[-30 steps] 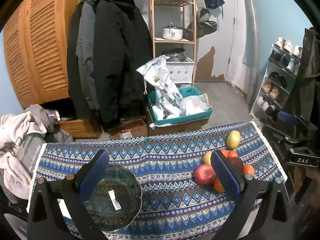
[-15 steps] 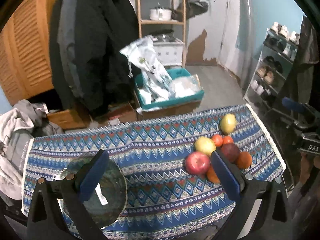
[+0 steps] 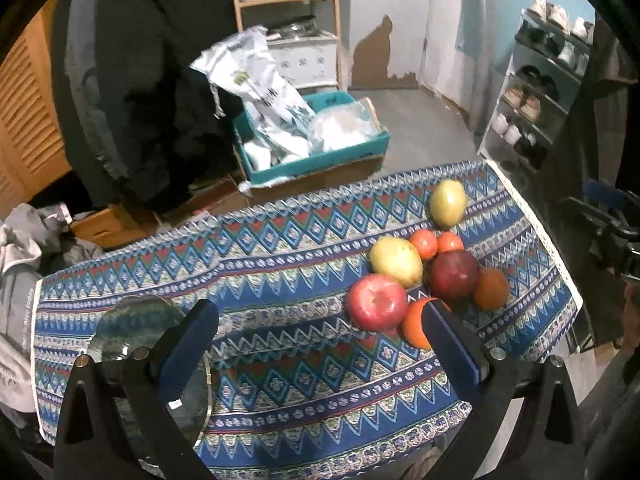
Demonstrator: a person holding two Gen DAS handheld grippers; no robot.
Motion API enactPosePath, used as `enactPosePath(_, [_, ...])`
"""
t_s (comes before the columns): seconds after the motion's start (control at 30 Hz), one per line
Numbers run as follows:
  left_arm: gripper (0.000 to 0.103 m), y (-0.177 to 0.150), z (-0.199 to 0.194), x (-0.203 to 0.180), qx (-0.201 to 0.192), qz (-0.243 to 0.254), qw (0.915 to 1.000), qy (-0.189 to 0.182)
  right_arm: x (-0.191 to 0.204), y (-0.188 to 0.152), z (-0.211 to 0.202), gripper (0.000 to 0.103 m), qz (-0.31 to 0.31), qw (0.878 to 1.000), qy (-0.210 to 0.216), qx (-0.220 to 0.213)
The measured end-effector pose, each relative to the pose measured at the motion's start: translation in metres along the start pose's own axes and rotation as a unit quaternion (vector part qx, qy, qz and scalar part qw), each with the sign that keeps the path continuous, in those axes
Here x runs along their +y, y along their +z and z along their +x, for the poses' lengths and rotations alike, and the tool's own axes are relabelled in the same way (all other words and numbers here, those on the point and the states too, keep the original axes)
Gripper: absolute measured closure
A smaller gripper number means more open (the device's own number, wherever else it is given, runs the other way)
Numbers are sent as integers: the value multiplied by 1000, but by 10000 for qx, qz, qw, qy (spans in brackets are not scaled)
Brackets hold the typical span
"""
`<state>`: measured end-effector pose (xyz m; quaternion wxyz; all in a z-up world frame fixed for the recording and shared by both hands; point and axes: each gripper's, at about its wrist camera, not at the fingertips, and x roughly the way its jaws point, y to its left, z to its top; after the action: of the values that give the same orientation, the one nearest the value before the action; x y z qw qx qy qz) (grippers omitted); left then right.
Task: Organize fruits
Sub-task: 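Reach the right tool to the large orange while the left tool reaches the red apple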
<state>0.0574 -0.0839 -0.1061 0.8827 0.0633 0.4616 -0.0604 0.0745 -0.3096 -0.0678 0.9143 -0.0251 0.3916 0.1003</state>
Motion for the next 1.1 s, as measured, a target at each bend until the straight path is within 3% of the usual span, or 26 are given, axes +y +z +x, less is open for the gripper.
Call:
enactPosePath(0.57, [1,-5,97,-19,833,-135,9963,-157,-36,-43,78,4,333,9913,-144,1267])
enactPosePath(1.1, [1,-1,156,-46,1306,-225,9903,-407,-42,-81,140,4,48,9744,-186,2241])
